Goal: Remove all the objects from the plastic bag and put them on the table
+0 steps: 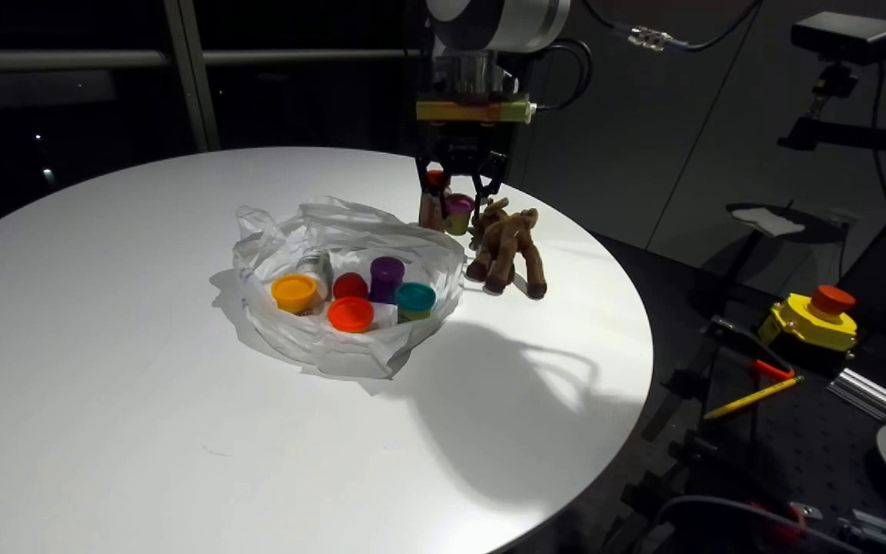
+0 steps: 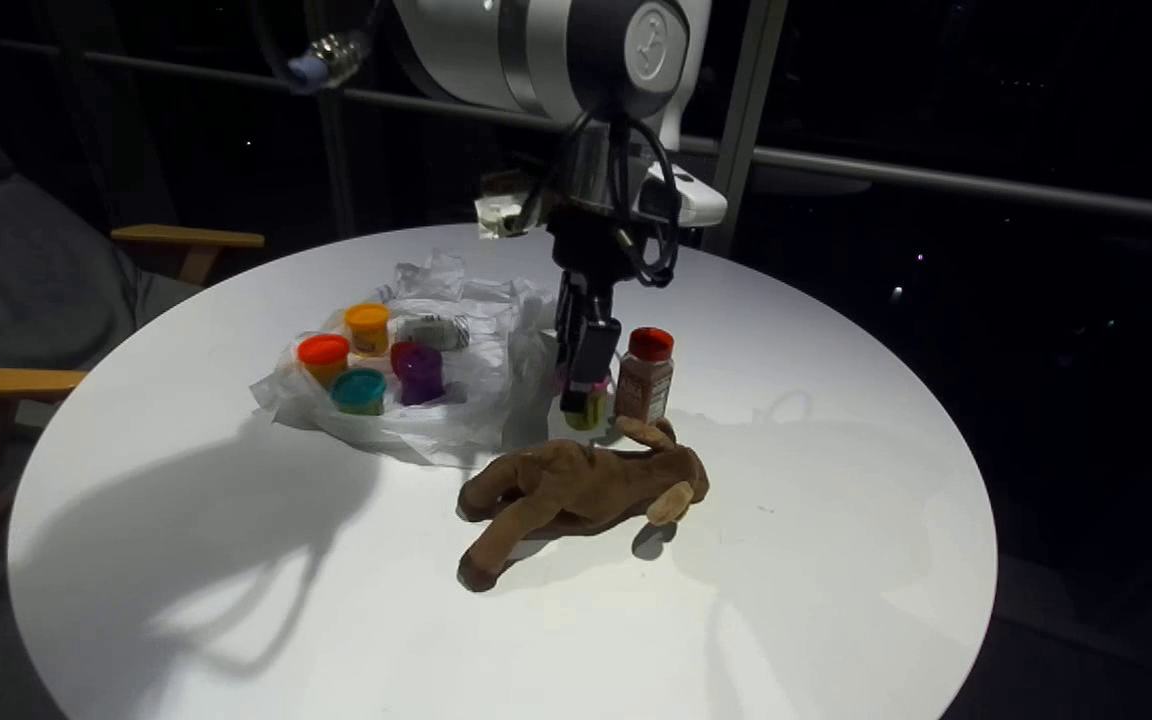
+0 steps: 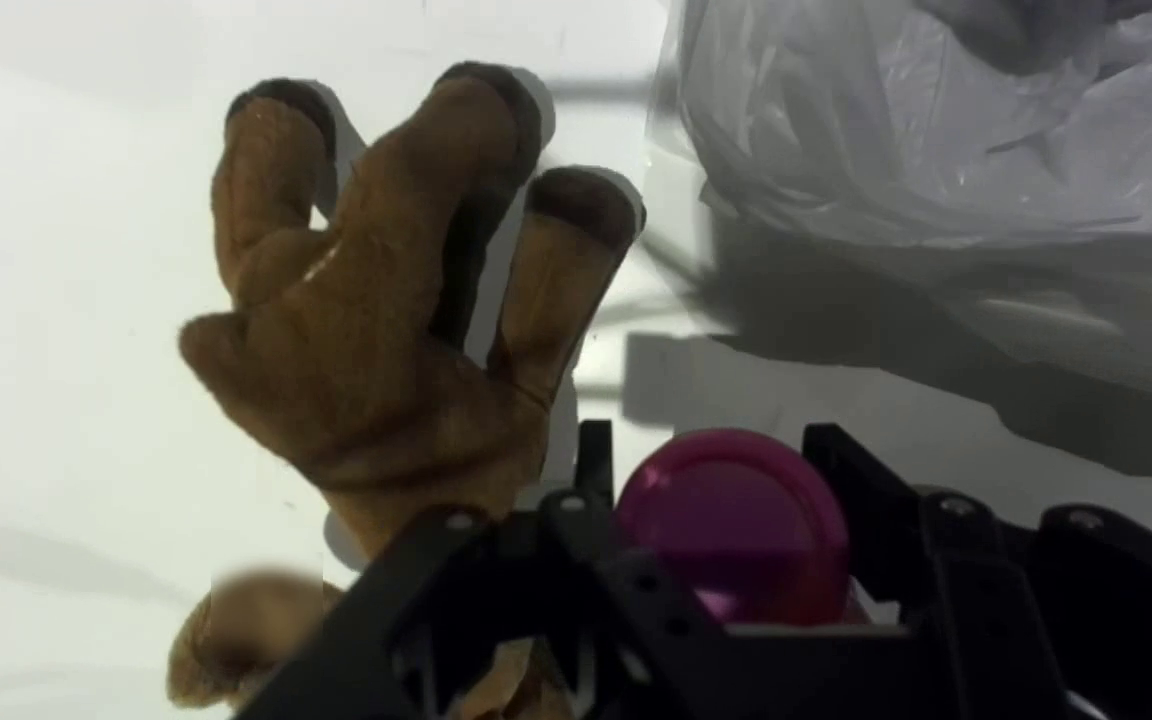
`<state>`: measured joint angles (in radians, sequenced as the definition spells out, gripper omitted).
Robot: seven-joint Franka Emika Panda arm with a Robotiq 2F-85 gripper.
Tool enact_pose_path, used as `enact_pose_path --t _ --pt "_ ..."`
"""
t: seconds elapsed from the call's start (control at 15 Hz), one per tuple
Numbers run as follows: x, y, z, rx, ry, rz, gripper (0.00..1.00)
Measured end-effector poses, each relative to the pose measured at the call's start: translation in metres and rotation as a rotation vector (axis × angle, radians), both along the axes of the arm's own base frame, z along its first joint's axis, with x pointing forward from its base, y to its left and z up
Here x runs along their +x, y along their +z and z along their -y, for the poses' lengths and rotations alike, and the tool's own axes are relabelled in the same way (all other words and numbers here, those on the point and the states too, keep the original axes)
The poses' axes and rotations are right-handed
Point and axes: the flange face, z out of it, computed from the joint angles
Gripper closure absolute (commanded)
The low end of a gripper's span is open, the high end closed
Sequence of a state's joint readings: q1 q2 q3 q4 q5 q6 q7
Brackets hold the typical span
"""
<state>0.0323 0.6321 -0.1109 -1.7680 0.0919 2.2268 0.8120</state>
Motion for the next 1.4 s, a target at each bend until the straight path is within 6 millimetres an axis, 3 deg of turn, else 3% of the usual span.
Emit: enact_pose_path --t 0.2,0.27,0.4,0.53,0.73,0.93,1.2,1.4 --pt "0.01 -0.023 0.011 0.009 0.025 -0.01 0.74" --pt "0.012 -0.029 0.014 0.013 0.035 -0.013 0.24" --pt "0.013 -0.034 0.017 0.019 0.065 -0.015 0.18" --pt "0.014 -0.033 0.016 0.024 0.097 -0.012 0.03" --pt "0.014 -0.019 0.007 0.026 0.156 0.016 0.0" --pt "0.005 0.012 -0.02 0.006 0.218 0.059 0.0" --pt "-0.01 0.06 -0.083 -0.055 0.308 0.082 0.0" --pt "-0.016 0.071 -0.134 -0.064 0.383 0.091 0.0"
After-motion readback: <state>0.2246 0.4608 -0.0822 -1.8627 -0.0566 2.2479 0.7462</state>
